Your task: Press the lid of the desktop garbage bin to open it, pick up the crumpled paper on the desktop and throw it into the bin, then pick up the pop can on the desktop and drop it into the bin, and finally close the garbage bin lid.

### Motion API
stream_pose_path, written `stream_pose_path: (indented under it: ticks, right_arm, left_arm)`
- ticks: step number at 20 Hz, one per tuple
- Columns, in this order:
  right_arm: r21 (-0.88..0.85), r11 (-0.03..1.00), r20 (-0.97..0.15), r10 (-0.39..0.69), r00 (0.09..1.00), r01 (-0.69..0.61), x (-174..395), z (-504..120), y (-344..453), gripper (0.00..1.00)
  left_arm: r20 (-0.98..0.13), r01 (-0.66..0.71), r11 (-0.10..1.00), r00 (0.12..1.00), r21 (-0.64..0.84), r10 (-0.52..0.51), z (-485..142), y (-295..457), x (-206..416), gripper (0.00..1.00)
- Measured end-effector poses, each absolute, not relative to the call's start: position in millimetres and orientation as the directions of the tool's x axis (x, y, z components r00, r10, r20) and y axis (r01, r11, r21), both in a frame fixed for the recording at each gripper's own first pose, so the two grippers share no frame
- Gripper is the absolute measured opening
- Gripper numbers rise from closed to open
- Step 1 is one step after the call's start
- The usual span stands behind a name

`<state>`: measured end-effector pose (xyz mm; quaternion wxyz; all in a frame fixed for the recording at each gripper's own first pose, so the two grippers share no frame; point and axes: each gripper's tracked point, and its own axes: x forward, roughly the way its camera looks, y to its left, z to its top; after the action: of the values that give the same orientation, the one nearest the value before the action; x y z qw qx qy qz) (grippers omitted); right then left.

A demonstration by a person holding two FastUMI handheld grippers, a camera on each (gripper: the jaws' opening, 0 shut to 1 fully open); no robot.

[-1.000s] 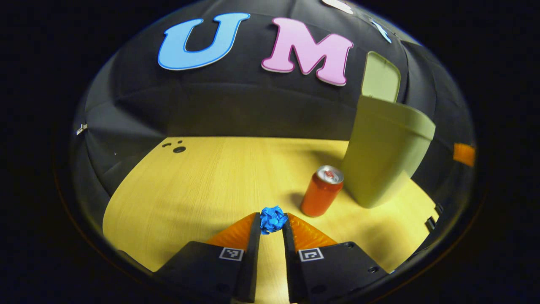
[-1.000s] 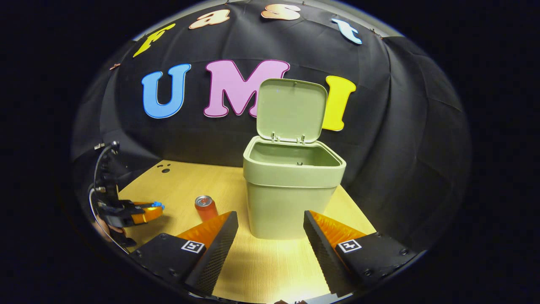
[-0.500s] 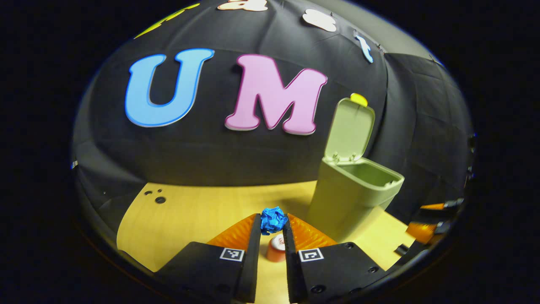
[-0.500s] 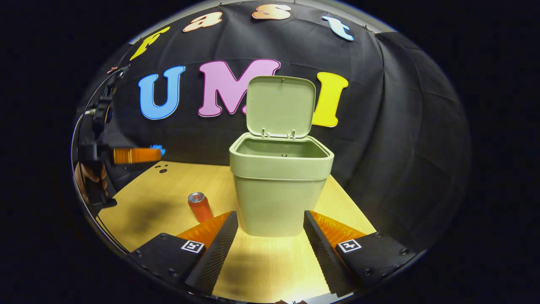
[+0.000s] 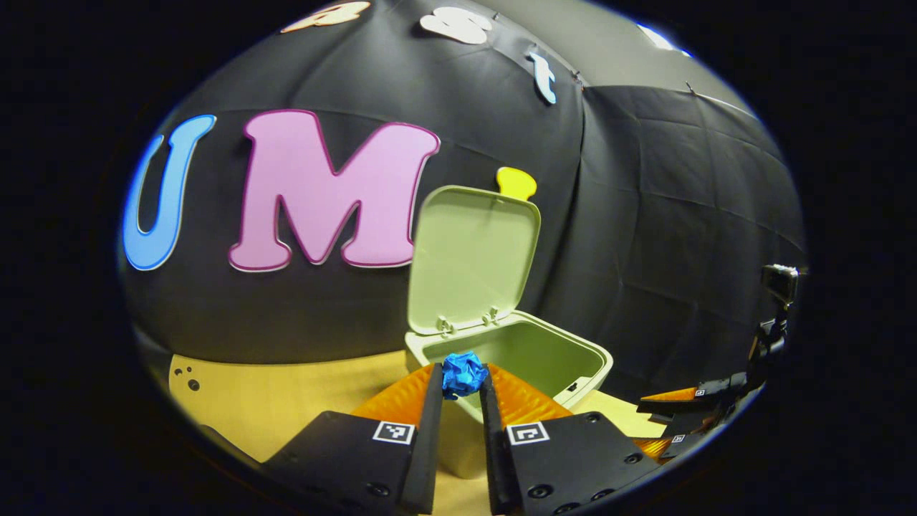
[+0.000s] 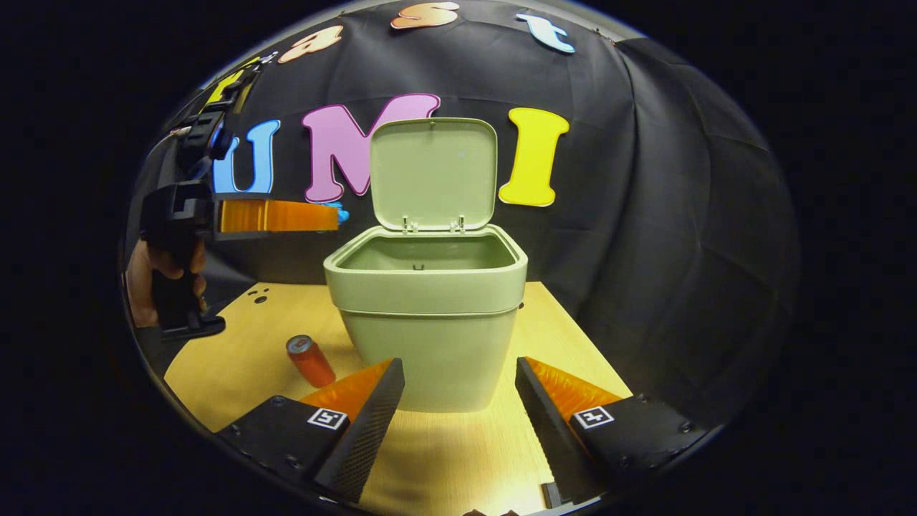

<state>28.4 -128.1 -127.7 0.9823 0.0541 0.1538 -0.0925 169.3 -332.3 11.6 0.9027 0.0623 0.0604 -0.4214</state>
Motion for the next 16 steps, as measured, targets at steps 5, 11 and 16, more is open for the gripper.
stream_pose_path:
  ticks: [5,11,16]
  right_arm:
    - [0.090,0.978,-0.334,-0.147,0.931,0.187,33.5,-138.9,-134.5,0.98]
    - [0.094,0.982,-0.340,-0.124,0.932,0.165,39.3,-142.2,-133.8,0.98]
    - [0.080,0.990,-0.348,-0.085,0.934,0.120,40.3,-143.4,-120.4,0.98]
  left_arm:
    - [-0.193,0.796,0.601,0.602,0.066,-0.775,-5.1,-368.5,168.9,0.34]
    - [-0.210,0.786,0.610,0.615,0.097,-0.760,-12.7,-376.2,175.8,0.46]
    - [-0.185,0.768,0.630,0.640,0.115,-0.746,-6.6,-369.3,176.1,0.94]
